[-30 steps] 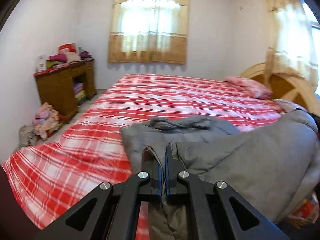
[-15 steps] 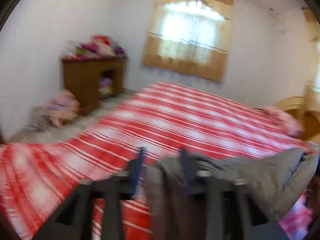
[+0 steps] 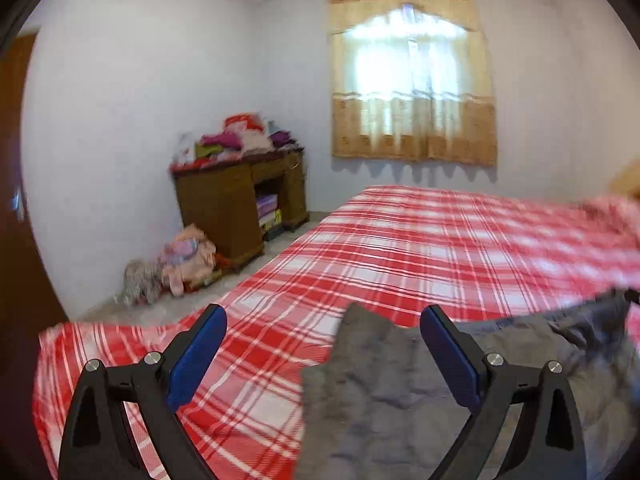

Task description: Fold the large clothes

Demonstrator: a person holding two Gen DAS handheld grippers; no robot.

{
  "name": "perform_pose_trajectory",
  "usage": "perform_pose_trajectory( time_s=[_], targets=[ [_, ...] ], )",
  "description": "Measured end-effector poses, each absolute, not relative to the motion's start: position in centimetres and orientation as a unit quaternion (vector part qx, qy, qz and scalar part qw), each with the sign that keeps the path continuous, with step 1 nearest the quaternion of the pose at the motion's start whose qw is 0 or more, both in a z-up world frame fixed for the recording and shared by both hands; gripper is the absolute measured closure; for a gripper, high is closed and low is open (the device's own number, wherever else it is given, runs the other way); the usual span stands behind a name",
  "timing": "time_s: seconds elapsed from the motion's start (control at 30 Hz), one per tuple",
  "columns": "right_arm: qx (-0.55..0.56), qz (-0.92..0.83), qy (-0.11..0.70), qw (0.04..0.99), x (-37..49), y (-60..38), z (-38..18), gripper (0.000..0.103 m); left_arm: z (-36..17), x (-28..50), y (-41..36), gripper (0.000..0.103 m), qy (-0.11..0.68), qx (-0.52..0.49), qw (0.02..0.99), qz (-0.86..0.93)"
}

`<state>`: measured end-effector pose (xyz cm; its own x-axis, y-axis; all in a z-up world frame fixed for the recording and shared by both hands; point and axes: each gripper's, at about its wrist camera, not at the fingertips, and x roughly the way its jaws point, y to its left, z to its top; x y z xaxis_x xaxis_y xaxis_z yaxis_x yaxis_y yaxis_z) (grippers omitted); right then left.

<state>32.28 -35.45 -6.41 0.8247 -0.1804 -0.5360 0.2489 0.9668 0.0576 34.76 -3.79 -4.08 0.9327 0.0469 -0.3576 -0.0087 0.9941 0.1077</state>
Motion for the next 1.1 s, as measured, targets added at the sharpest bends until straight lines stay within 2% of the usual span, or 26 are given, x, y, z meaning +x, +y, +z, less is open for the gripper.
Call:
perform_pose_trajectory(
  time_s=[0.13,0.2,0.3,0.53,0.77,1.1],
  targets=[
    [0.000,-0.036,0.303,0.952,33.3,-29.2,-7.8,0.025,-5.4,35.3,-9.5,0.005,0.177,0.106,0.978,-0.017],
    [-0.036,-0.030,0.317,0.947,34.5,-27.6,-9.5,0.033,-6.5,36.0,-11.5,0.005,0.177,0.132,0.975,-0.020],
    [-0.048,-0.044,0.344,0.937,36.4,-28.1,-12.3,0.039,-9.2,38.4,-13.3,0.005,0.195,0.168,0.966,0.015],
    [0.003,-0.066,0.361,0.930,37.8,-31.1,-15.0,0.039,-14.5,44.1,-10.6,0.005,0.298,0.115,0.945,0.064],
    [0.021,-0.047,0.353,0.934,38.3,-31.2,-15.7,0.036,-17.3,45.1,-9.7,0.005,0.327,0.084,0.939,0.063],
    [0.020,-0.044,0.372,0.927,39.1,-31.1,-16.4,0.032,-18.2,46.2,-8.4,0.003,0.362,0.044,0.929,0.055]
  ],
)
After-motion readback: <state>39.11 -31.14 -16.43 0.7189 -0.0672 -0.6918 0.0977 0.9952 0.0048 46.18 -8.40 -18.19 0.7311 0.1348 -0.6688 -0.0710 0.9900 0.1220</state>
